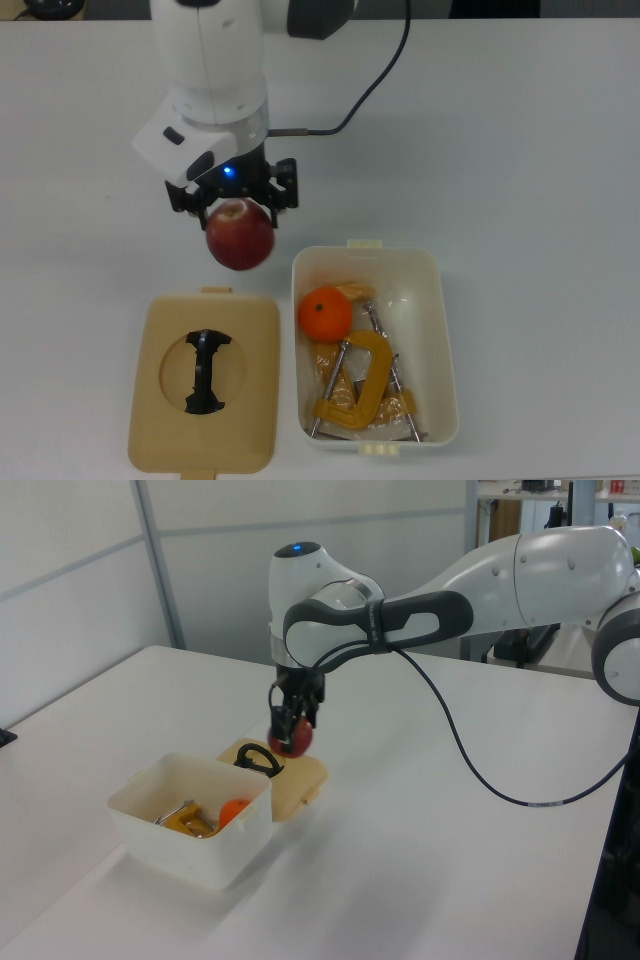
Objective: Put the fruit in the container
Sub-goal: 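Carry the apple over the container and lower it inside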
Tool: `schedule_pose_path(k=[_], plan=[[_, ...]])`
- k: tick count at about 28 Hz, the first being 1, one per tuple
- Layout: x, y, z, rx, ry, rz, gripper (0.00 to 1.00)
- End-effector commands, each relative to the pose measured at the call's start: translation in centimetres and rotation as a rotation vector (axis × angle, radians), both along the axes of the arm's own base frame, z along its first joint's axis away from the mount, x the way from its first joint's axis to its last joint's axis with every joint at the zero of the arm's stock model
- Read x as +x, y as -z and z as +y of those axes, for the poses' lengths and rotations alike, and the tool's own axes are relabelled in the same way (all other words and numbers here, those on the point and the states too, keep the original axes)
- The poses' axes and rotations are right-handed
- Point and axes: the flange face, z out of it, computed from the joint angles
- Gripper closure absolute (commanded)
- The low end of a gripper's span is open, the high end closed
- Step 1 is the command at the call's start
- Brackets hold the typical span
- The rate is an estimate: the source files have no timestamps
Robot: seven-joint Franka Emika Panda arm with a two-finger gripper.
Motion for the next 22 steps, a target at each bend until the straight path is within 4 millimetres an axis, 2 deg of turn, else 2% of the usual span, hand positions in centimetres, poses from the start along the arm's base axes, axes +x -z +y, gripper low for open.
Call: schedule_pose_path(k=[1,3,5,7,10,11,18,20,22], plan=[[1.6,-1.3,4.3,0.070,-0.015,-0.181,0.96],[2.0,-0.8,5.2,0.082,-0.002,-0.216,0.90],[2.3,-0.4,5.9,0.091,0.008,-0.234,0.80],[2.5,0.5,7.3,0.094,0.004,-0.237,0.64],[2.4,1.1,8.1,0.094,-0.001,-0.229,0.19],[2.4,1.0,8.2,0.091,-0.003,-0.229,0.00],[2.1,0.7,8.4,0.094,0.018,-0.208,0.00],[1.8,0.3,8.4,0.093,0.028,-0.197,0.00],[1.0,-1.0,8.3,0.085,0.026,-0.168,0.00]])
